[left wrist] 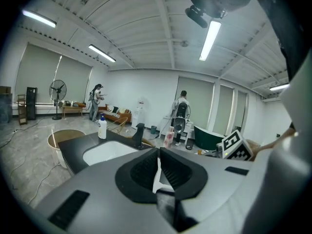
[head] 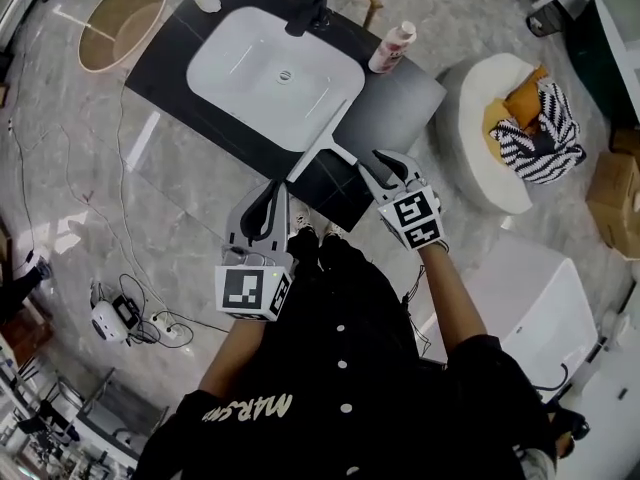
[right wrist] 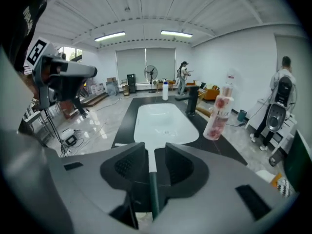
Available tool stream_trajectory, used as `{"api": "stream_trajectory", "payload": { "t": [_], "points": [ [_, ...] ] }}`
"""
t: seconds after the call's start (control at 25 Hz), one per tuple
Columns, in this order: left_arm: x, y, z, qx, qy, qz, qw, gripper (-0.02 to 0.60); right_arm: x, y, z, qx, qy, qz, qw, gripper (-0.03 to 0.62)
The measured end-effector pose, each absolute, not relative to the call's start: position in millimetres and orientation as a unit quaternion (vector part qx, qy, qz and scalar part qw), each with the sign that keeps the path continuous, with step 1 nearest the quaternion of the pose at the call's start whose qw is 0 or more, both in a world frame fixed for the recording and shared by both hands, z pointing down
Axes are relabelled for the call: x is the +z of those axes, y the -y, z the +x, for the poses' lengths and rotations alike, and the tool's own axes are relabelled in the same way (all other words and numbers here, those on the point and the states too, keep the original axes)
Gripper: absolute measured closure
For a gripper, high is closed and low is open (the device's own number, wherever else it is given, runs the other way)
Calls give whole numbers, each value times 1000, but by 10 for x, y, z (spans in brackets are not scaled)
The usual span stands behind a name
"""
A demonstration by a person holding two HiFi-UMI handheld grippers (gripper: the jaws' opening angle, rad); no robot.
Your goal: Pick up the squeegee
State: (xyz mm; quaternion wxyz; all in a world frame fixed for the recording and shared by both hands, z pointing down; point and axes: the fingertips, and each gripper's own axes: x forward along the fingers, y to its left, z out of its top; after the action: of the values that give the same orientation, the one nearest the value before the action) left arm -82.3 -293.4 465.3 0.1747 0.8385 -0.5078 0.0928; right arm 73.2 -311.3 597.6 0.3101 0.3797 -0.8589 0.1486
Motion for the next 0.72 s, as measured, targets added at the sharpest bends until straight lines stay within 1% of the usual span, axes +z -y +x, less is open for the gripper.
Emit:
{"api": "stream_trajectory", "payload": {
  "t": [0.12,0.28,0.44,0.56,0.72],
  "points": [
    [4791,2940,-793,101,504,837,186,560,6399,3094,645,165,854,339,359,435],
    [4951,2977,-769,107,501,836,196,560,6787,3101,611,164,839,306,419,430],
    [5102,2972,-752,112,497,835,206,560,6988,3124,570,159,835,294,437,441],
    [5202,2952,-751,117,496,833,213,560,7116,3145,555,158,833,285,448,461],
    [5324,2919,-767,125,496,829,224,560,7221,3144,530,165,832,278,451,465]
  ]
}}
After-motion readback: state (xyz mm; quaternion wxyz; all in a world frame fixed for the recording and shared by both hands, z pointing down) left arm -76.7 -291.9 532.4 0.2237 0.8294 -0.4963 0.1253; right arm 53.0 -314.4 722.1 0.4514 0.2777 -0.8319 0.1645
